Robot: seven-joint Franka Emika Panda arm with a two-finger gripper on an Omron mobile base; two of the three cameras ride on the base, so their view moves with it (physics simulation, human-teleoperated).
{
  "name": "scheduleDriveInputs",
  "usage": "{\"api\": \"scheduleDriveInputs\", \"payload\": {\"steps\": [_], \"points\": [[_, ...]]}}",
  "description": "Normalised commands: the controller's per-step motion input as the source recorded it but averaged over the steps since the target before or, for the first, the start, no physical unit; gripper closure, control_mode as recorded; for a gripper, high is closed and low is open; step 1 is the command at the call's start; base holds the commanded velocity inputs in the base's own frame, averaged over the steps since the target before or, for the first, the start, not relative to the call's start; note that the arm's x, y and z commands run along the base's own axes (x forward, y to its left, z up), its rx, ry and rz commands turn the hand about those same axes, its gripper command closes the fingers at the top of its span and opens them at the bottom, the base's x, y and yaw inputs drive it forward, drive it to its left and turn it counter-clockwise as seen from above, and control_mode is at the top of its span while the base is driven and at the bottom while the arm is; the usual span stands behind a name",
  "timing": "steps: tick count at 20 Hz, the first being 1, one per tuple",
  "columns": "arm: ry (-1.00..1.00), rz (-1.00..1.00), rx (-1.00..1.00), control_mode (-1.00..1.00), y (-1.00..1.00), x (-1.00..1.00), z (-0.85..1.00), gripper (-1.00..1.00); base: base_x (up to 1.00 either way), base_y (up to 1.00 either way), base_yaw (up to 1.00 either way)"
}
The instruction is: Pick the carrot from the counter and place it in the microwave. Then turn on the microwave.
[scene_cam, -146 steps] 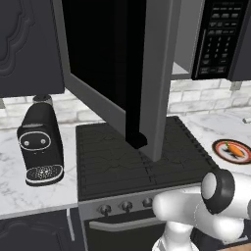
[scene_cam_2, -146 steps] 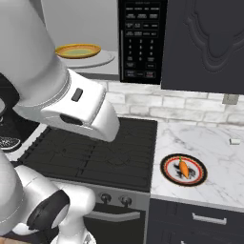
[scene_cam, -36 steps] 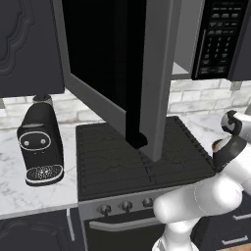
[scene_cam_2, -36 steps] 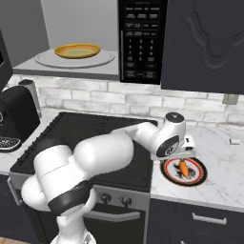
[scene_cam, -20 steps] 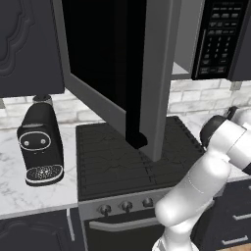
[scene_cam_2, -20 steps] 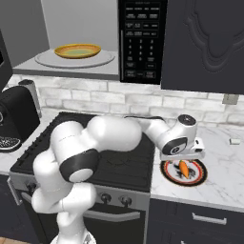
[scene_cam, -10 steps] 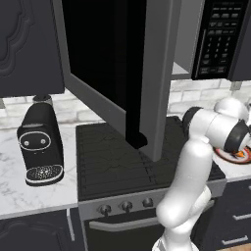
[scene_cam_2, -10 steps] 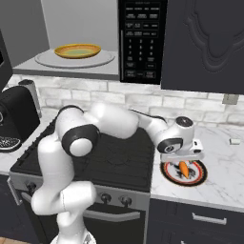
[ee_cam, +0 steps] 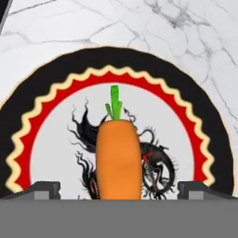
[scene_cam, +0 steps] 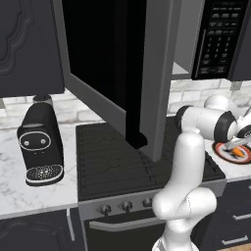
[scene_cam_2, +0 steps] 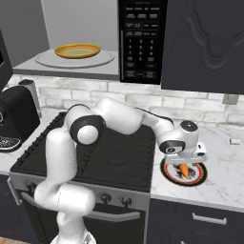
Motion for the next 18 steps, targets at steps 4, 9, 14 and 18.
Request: {"api": "scheduleDriveInputs", "payload": {"steps": [4, 9, 14, 18], "points": [[0.02, 0.0, 0.03, -1.0, -0.13, 0.1, 0.0, -1.0, 0.0, 0.0, 0.0], [0.07, 0.0, 0.0, -1.0, 0.0, 0.0, -0.04, -1.0, 0.0, 0.0, 0.0], [0.07, 0.0, 0.0, -1.0, 0.0, 0.0, -0.07, -1.0, 0.0, 0.0, 0.0], [0.07, 0.0, 0.0, -1.0, 0.09, 0.0, -0.02, -1.0, 0.0, 0.0, 0.0]]}}
